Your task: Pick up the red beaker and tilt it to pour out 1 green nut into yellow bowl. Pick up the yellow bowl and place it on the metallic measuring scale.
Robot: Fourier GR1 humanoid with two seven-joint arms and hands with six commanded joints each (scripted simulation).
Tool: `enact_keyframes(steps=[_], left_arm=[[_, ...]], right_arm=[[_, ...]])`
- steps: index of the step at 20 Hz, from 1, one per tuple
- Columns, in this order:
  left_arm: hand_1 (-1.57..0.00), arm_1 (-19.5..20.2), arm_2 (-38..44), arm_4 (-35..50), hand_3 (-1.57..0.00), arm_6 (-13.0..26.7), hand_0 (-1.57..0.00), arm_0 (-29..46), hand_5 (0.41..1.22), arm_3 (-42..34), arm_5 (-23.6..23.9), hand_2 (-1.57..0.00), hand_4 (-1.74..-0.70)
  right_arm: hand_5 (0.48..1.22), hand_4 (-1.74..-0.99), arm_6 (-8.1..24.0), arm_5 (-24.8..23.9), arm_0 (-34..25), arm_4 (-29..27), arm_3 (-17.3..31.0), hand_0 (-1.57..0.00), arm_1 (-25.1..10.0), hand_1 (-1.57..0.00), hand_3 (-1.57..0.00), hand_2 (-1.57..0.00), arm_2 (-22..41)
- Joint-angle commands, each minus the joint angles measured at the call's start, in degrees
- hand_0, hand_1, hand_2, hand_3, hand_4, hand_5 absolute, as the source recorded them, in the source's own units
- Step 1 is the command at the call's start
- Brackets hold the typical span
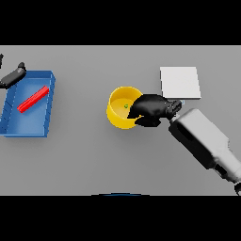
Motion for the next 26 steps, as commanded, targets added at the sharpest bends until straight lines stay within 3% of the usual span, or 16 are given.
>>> enact_keyframes(steps=[1, 4, 5, 7, 9, 10, 12, 13, 16, 19, 22, 23, 24, 25, 26], left_arm=[[0.0, 0.18, -0.06, -0.08, 0.0, 0.28, 0.0, 0.04, 0.731, -0.67, 0.35, 0.0, -0.79], [0.0, -0.38, 0.71, 0.54, 0.0, -1.24, 0.0, -0.16, 0.737, 0.52, 0.14, 0.0, -0.8], [0.0, -0.26, 0.64, 0.31, 0.0, -1.69, 0.0, -0.24, 0.737, 0.62, -0.08, 0.0, -0.8], [0.0, 0.07, 0.7, 0.37, 0.0, -1.51, 0.0, -0.51, 0.741, 0.15, -0.26, 0.0, -0.8], [0.0, 0.18, 0.7, 0.18, 0.0, -1.22, 0.0, -0.9, 0.747, 0.85, -0.64, 0.0, -0.8], [0.0, 0.17, 0.64, 0.23, 0.0, -1.56, 0.0, -0.57, 0.748, 0.91, -0.83, 0.0, -0.79], [0.0, 0.81, 0.66, 0.15, 0.0, -1.6, 0.0, -0.08, 0.753, -0.06, -0.55, 0.0, -0.79], [0.0, 0.3, 0.46, -0.06, 0.0, -1.01, 0.0, -0.84, 0.754, 0.15, -0.5, 0.0, -0.79], [0.0, 0.18, 1.05, 0.93, 0.0, -0.95, 0.0, -0.5, 0.755, 0.26, -0.73, 0.0, -0.8], [0.0, 0.36, 1.05, 0.66, 0.0, -1.43, 0.0, -0.21, 0.754, 0.78, -0.76, 0.0, -0.8], [0.0, 0.59, 1.05, 0.61, 0.0, -0.73, 0.0, -0.56, 0.753, 0.17, -0.56, 0.0, -0.8], [0.0, 0.51, 1.17, 0.88, 0.0, -0.64, 0.0, -0.3, 0.752, -0.2, -0.24, 0.0, -0.81], [0.0, 0.93, 1.15, 0.81, 0.0, 0.1, 0.0, -0.41, 0.755, -0.5, -0.18, 0.0, -0.81], [0.0, 1.13, 1.42, 1.25, 0.0, -0.1, 0.0, 0.21, 0.759, -1.0, 0.06, 0.0, -0.82], [0.0, 1.12, 1.6, 1.47, 0.0, 0.17, 0.0, 0.15, 0.762, -1.04, 0.1, 0.0, -0.82]], right_arm=[[1.216, -1.719, 0.05, -0.22, -0.65, 0.16, -0.11, -1.54, -0.56, -1.54, -1.34, -1.54, -0.17], [1.218, -1.722, 2.54, 1.2, -1.33, -0.92, -1.38, -1.56, -1.87, -1.55, -1.31, -1.55, -0.95], [1.218, -1.724, 2.75, 1.54, -1.78, -1.28, -1.21, -1.56, -2.24, -1.55, -1.36, -1.56, -1.19], [1.218, -1.723, 2.83, 2.26, -2.43, -2.24, -1.1, -1.56, -2.98, -1.55, -1.32, -1.56, -1.79], [1.219, -1.723, 3.2, 0.96, -3.82, -2.1, 0.51, -1.57, -3.74, -1.56, -1.27, -1.56, -2.89], [1.22, -1.723, 3.22, 0.1, -4.16, -1.51, 0.97, -1.47, -4.84, -1.53, -1.28, -1.57, -3.09], [1.22, -1.723, 3.01, -0.59, -4.68, -1.41, 1.98, -1.51, -6.91, -1.55, -1.32, -1.57, -4.09], [1.22, -1.724, 4.94, -0.73, -5.72, -1.4, 3.35, -1.52, -6.55, -1.55, -1.34, -1.57, -4.65], [1.221, -1.726, 2.95, -2.32, -6.11, -1.52, 5.07, -1.54, -8.81, -1.56, -1.42, -1.57, -5.36], [1.221, -1.724, 3.23, -4.3, -7.96, -0.58, 9.97, -1.56, -9.58, -1.57, -1.34, -1.57, -5.84], [1.221, -1.723, 0.87, -5.43, -9.8, -0.44, 13.92, -1.56, -9.85, -1.57, -1.27, -1.57, -5.76], [1.221, -1.725, 0.64, -5.8, -9.81, -0.52, 14.28, -1.57, -9.59, -1.55, -1.33, -1.57, -5.57], [1.221, -1.726, 0.15, -7.55, -10.15, 0.35, 18.16, -1.57, -9.37, -1.53, -1.38, -1.57, -5.86], [1.221, -1.727, 2.28, -8.34, -10.49, 0.73, 20.43, -1.56, -9.47, -1.5, -1.42, -1.55, -6.34], [1.221, -1.727, 1.64, -9.18, -10.54, 0.82, 22.44, -1.54, -9.63, -1.46, -1.45, -1.53, -6.58]])
